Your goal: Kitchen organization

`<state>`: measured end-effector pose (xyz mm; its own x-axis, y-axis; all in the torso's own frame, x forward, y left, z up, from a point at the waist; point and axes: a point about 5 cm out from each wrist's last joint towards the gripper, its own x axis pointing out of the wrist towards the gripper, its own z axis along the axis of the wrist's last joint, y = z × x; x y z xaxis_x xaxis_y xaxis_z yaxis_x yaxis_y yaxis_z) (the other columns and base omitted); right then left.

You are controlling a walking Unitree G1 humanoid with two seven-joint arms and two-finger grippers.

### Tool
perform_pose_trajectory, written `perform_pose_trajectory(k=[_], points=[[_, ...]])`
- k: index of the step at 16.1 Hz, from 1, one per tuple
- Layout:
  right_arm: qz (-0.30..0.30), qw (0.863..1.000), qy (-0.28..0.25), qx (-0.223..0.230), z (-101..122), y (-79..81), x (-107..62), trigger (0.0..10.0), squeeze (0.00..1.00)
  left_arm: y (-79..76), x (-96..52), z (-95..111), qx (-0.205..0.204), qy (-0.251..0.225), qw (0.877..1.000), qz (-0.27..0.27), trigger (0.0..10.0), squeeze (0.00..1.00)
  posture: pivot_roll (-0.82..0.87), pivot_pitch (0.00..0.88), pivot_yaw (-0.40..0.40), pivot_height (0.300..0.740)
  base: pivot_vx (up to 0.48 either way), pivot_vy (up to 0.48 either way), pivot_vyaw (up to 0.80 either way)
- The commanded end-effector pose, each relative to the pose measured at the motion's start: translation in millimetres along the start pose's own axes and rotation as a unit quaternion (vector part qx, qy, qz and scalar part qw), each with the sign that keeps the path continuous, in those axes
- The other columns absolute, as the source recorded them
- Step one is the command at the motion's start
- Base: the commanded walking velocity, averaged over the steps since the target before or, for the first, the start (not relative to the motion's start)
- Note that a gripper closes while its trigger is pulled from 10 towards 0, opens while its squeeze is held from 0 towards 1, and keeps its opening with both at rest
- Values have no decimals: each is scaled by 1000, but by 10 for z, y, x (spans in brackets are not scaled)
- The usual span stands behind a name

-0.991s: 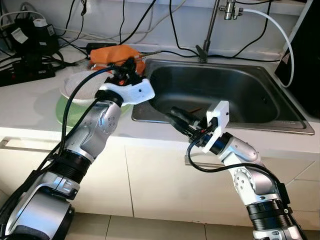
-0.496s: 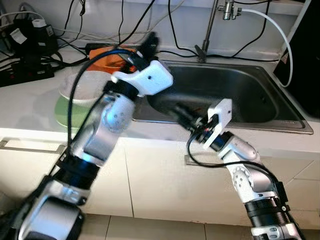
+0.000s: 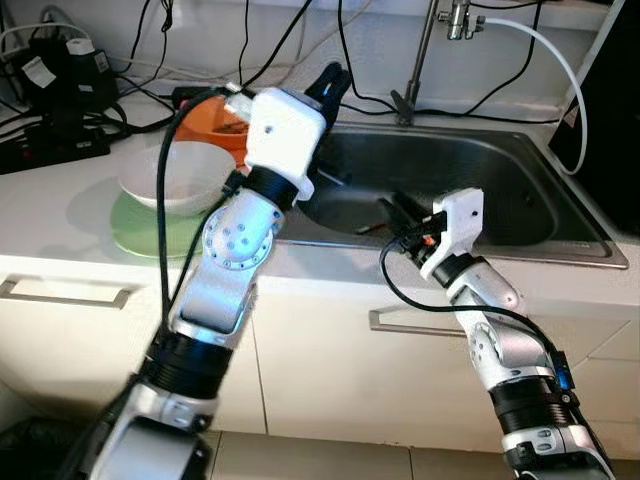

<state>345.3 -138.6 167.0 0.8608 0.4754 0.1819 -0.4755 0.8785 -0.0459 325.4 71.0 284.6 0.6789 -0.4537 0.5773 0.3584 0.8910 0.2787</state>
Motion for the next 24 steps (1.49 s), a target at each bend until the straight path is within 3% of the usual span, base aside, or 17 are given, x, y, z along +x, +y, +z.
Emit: perform_pose_trajectory(k=[1, 2, 4, 5, 6, 10, 15, 24], points=[[-7, 1000, -6, -12, 43, -34, 25, 10000, 0, 5, 3, 23, -32, -8, 999, -5, 10000, 0, 101, 17, -15, 740, 0, 0, 0], [-14, 1000, -3, -16, 21, -37, 34, 10000, 1000, 32, -13, -14, -80, -2, 997, -7, 10000, 0, 101, 18, -13, 740, 0, 0, 0], [-19, 999, 3, -40, 6, -43, 44, 10000, 1000, 29, -34, -50, -113, 10, 993, -11, 10000, 0, 99, 21, -10, 740, 0, 0, 0], [-11, 997, 7, -71, 8, -26, 53, 10000, 937, 22, -55, -67, -139, 19, 990, -9, 10000, 0, 98, 23, -9, 740, 0, 0, 0], [1, 997, 0, -76, 29, 10, 73, 10000, 0, 40, -68, -98, -157, 32, 987, 0, 10000, 0, 98, 23, -9, 740, 0, 0, 0], [44, 995, -32, -82, 130, 161, 168, 10000, 0, 6, -51, -124, -196, 43, 979, -19, 10000, 0, 101, 23, -8, 740, 0, 0, 0], [53, 994, -39, -82, 133, 227, 209, 10000, 0, -52, -66, -60, -232, 33, 972, -36, 10000, 0, 103, 22, -6, 740, 0, 0, 0], [31, 994, -56, -85, 192, 193, 249, 10000, 0, -79, -93, -98, -230, 54, 970, -52, 10000, 0, 103, 21, 2, 740, 0, 0, 0]])
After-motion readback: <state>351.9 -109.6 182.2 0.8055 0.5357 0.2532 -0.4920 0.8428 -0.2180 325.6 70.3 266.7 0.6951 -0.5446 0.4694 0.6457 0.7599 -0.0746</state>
